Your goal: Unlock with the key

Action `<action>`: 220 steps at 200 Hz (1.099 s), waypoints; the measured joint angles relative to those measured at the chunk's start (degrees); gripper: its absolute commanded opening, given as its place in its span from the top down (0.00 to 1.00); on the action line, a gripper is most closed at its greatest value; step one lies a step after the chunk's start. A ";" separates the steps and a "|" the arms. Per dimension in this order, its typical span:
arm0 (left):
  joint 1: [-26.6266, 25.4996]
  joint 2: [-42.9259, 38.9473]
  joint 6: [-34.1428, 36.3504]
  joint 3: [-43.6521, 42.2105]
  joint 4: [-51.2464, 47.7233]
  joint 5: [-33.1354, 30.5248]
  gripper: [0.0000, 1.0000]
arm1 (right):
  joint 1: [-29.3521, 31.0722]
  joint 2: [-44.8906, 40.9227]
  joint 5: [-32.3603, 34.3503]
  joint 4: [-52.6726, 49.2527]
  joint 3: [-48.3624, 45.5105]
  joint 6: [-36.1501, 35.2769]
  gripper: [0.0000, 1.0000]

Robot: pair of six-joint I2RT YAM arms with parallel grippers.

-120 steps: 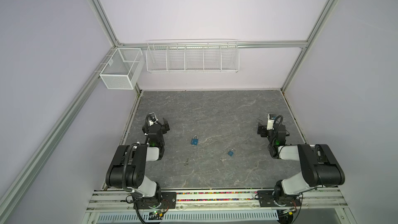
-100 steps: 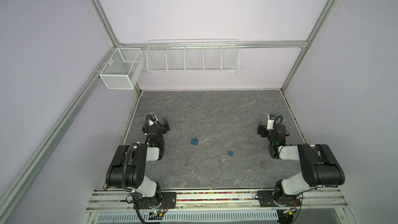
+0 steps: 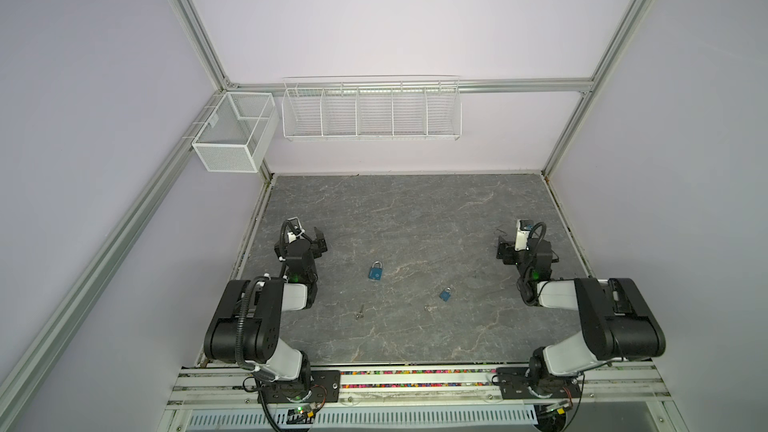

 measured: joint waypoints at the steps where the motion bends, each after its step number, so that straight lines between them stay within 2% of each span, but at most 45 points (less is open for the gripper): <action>1: 0.00 0.00 0.00 0.00 0.00 0.00 0.01 | 0.00 0.02 0.00 0.00 0.00 0.00 0.12; 220: 0.00 -1.73 -0.02 -0.33 -0.74 -0.04 0.01 | 0.00 -1.44 -0.98 -0.63 -0.04 -0.20 0.11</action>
